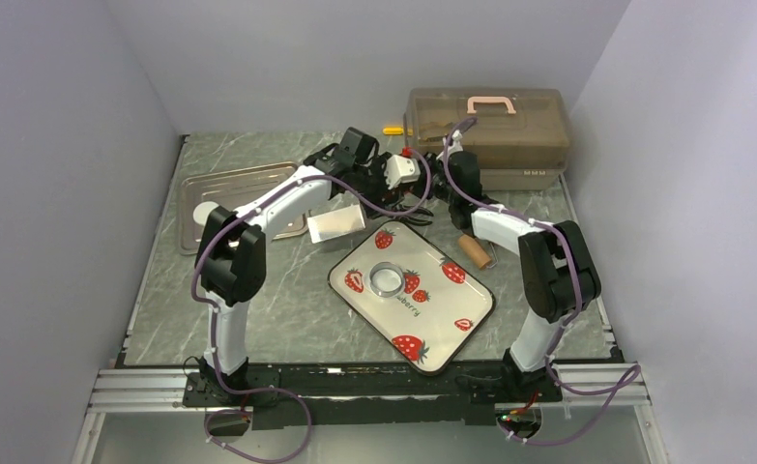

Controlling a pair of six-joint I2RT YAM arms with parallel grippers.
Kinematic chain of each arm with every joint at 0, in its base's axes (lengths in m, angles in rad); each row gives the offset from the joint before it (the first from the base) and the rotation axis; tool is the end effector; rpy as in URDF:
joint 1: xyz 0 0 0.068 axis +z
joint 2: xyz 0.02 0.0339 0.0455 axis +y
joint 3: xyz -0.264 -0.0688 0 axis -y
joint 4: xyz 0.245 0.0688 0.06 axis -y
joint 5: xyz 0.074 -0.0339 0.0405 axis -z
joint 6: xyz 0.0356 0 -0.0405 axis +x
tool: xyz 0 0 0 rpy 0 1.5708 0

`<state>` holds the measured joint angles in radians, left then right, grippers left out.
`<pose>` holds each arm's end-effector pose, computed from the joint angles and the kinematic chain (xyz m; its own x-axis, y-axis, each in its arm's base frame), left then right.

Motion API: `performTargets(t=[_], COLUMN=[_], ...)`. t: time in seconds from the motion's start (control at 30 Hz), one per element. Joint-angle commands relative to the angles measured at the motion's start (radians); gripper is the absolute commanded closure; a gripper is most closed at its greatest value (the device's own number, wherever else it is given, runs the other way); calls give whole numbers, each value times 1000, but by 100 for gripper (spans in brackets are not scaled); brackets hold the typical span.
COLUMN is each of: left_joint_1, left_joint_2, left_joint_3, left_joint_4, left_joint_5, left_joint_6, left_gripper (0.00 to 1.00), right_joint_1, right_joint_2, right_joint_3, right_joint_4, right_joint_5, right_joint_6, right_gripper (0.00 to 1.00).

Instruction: Roll out the dumpling wrappers from the dough

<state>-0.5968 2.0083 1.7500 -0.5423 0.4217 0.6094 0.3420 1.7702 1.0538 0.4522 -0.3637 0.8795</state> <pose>0.3708 -0.2696 0.2716 -0.0584 0.6711 -0.7391 0.9536 0.2566 0.1576 0.3726 0.1461 0.2286 -0.6476 0.5338 -0.5438 -0.2165 0.5554 0.8029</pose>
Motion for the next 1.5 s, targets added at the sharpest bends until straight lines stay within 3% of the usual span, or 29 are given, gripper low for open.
performTargets(t=[0.0,0.13,0.17,0.27,0.33,0.37,0.43,0.5,0.73,0.83,0.97,1.03,1.13,1.2,1.23,1.3,1.33,1.4,1.47], left_joint_1=[-2,-1,-1,-1,-1,-1,-1,-1,-2,-5,-7,-6,-2,4,10,23,34,51,59], left_joint_2=[-23,-26,-30,-56,-85,-103,-111,-104,-106,-111,-118,-119,-116,-108,-102,-97,-107,-137,-169], left_joint_3=[-9,-10,-10,-38,-78,-93,-97,-86,-86,-92,-91,-86,-71,-42,-16,27,41,57,78], left_joint_4=[6,15,13,49,122,156,185,185,189,191,187,187,185,155,123,60,33,-16,-64], left_joint_5=[49,42,42,31,-23,-49,-79,-89,-63,-47,-38,-45,-58,-50,-48,-28,-7,35,55], left_joint_6=[5,10,8,-24,-79,-101,-134,-158,-180,-184,-177,-178,-185,-197,-209,-230,-238,-243,-229], left_gripper=[32,97,100,100,100,100,100,100,100,100,100,100,100,100,87,42,32,24,23], right_joint_1=[-2,-1,-2,0,13,26,49,56,70,72,71,71,69,67,64,57,53,46,36], right_joint_2=[-89,-109,-112,-116,-122,-132,-160,-185,-171,-146,-91,-53,-28,-45,-62,-99,-119,-162,-208], right_joint_3=[5,-5,-7,15,42,48,30,-31,-76,-58,-10,10,16,-1,-10,-13,-9,13,44], right_joint_4=[135,129,123,65,-28,-76,-115,-46,-19,-15,5,11,17,16,19,6,-12,-61,-117], right_joint_5=[-43,-47,-45,-52,-26,4,61,81,120,135,83,40,15,30,38,47,51,59,63], right_joint_6=[41,36,35,11,-35,-65,-90,-34,-15,-35,-47,-28,8,9,6,-12,-29,-66,-108], right_gripper=[100,100,100,96,65,57,46,45,49,64,65,74,98,100,100,100,100,100,100])
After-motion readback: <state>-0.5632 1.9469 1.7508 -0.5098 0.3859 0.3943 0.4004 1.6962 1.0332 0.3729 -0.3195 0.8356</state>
